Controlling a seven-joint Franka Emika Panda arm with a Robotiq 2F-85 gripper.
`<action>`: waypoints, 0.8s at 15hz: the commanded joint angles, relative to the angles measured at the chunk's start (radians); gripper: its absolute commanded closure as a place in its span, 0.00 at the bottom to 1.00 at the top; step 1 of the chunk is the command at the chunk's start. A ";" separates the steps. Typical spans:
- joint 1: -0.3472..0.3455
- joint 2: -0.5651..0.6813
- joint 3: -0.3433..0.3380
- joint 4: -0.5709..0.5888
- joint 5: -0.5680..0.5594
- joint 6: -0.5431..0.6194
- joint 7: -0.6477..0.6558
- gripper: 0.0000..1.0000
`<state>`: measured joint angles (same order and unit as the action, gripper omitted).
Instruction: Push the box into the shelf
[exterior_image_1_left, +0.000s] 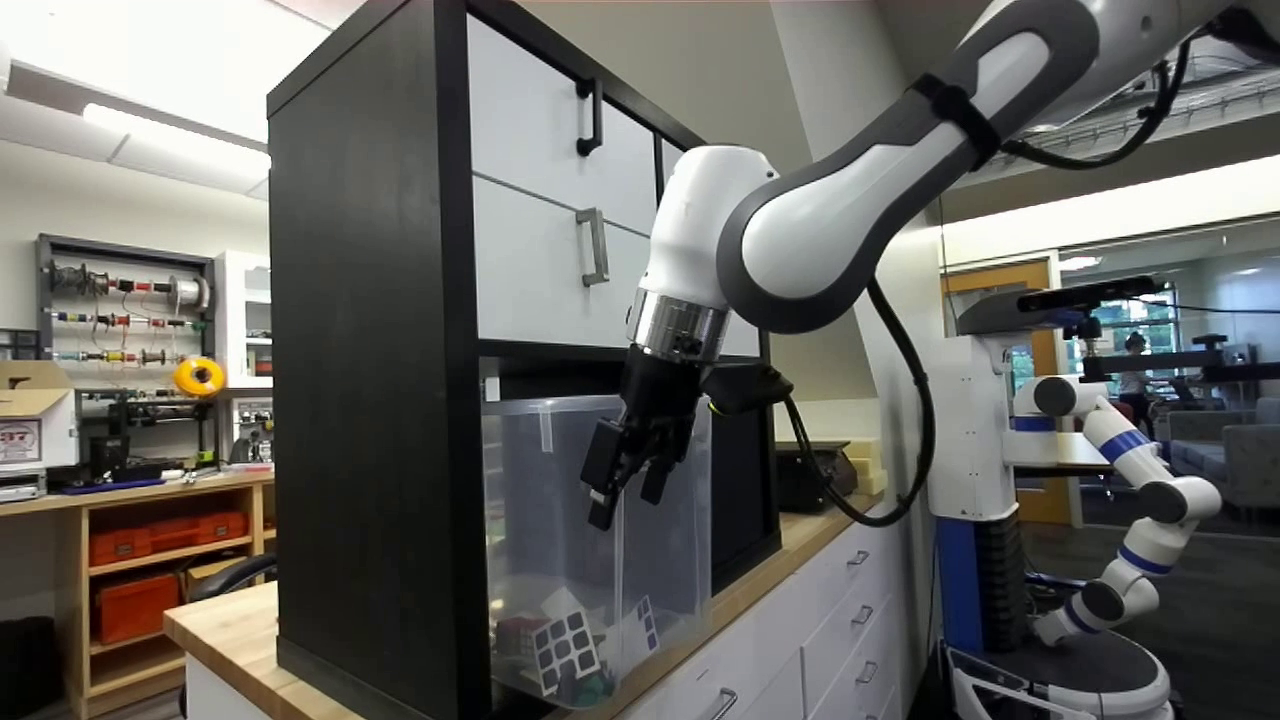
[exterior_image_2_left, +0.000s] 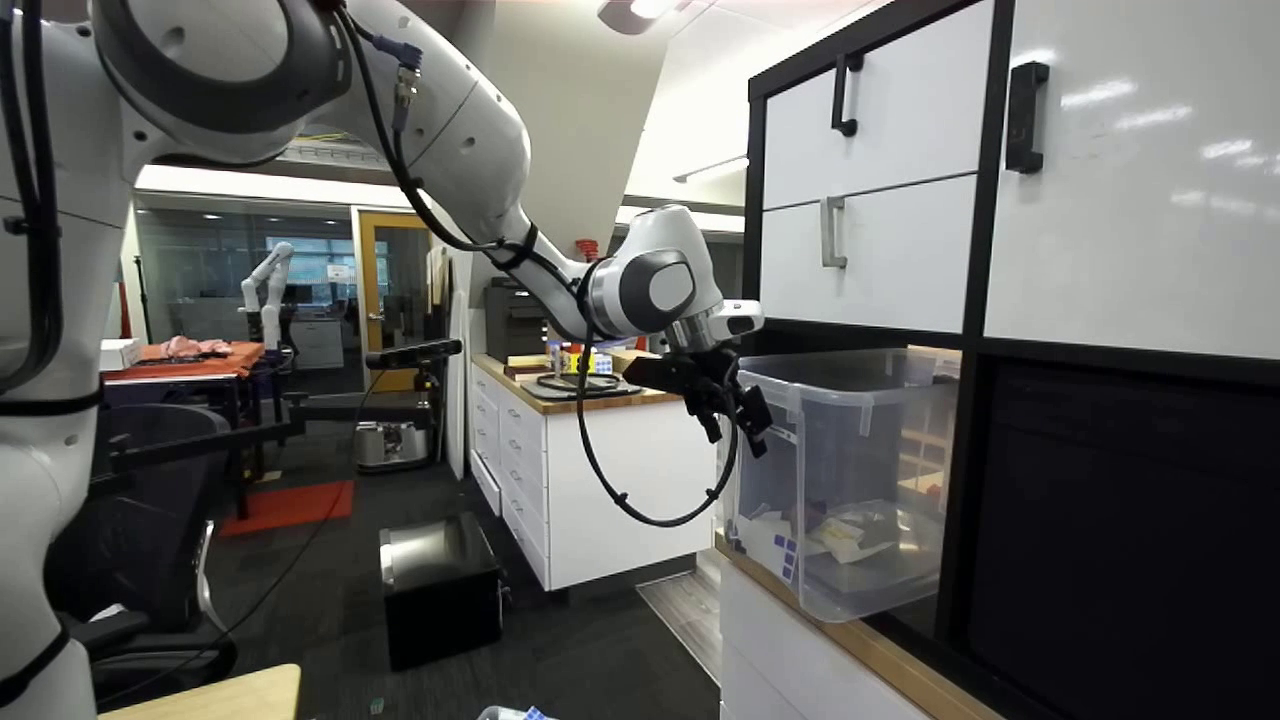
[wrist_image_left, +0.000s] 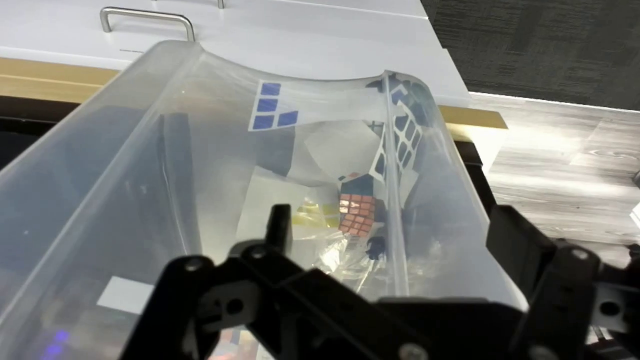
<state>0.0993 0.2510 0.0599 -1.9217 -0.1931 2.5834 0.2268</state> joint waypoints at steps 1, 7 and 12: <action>0.027 0.055 -0.038 0.086 -0.038 0.002 0.020 0.00; 0.031 0.115 -0.060 0.159 -0.033 0.002 0.004 0.00; 0.033 0.155 -0.076 0.209 -0.042 0.007 -0.013 0.00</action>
<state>0.1188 0.3663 0.0159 -1.7704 -0.2096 2.5833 0.2178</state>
